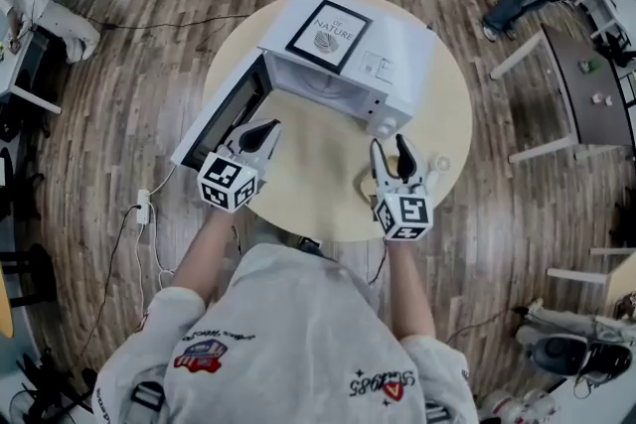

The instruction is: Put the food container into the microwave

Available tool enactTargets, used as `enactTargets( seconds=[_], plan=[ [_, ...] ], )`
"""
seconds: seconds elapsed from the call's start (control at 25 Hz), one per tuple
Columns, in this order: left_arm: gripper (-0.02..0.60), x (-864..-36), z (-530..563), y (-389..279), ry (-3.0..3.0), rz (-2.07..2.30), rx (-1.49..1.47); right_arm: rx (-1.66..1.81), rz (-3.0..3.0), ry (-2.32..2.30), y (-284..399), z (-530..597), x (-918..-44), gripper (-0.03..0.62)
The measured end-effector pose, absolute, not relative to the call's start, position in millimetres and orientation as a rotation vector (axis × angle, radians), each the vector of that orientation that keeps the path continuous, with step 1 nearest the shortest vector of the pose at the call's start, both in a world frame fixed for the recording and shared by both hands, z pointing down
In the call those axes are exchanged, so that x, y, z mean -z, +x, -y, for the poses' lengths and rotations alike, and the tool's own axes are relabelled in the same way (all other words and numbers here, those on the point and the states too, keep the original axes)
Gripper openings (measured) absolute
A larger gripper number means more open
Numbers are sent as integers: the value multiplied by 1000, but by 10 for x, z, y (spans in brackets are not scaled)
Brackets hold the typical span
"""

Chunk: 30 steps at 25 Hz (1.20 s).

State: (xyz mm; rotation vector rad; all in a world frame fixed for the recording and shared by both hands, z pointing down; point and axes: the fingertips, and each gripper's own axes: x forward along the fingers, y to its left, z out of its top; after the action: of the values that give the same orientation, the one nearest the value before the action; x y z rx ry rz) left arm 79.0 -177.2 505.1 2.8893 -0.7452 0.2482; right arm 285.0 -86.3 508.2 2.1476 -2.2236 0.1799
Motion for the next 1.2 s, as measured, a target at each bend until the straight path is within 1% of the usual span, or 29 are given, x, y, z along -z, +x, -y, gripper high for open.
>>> enactTargets(
  seconds=[0.28, 0.48, 0.64, 0.76, 0.92, 1.2],
  plan=[
    [5, -5213, 1751, 880, 2868, 709, -284, -306, 2148, 2093, 2920, 725, -5553, 199],
    [5, -5278, 1731, 917, 2859, 693, -295, -431, 2077, 2041, 2996, 560, -6052, 204],
    [5, -5317, 1710, 913, 2855, 685, -300, -605, 2004, 1926, 2981, 401, -6586, 202],
    [5, -5352, 1709, 874, 2851, 685, -308, -710, 1939, 1832, 2942, 253, -6993, 202],
    [5, -5368, 1716, 778, 2843, 699, -310, -803, 1870, 1747, 2896, 50, -7398, 184],
    [5, -5413, 1704, 661, 2820, 719, -315, -930, 1769, 1649, 2878, -229, -7814, 199]
  ],
)
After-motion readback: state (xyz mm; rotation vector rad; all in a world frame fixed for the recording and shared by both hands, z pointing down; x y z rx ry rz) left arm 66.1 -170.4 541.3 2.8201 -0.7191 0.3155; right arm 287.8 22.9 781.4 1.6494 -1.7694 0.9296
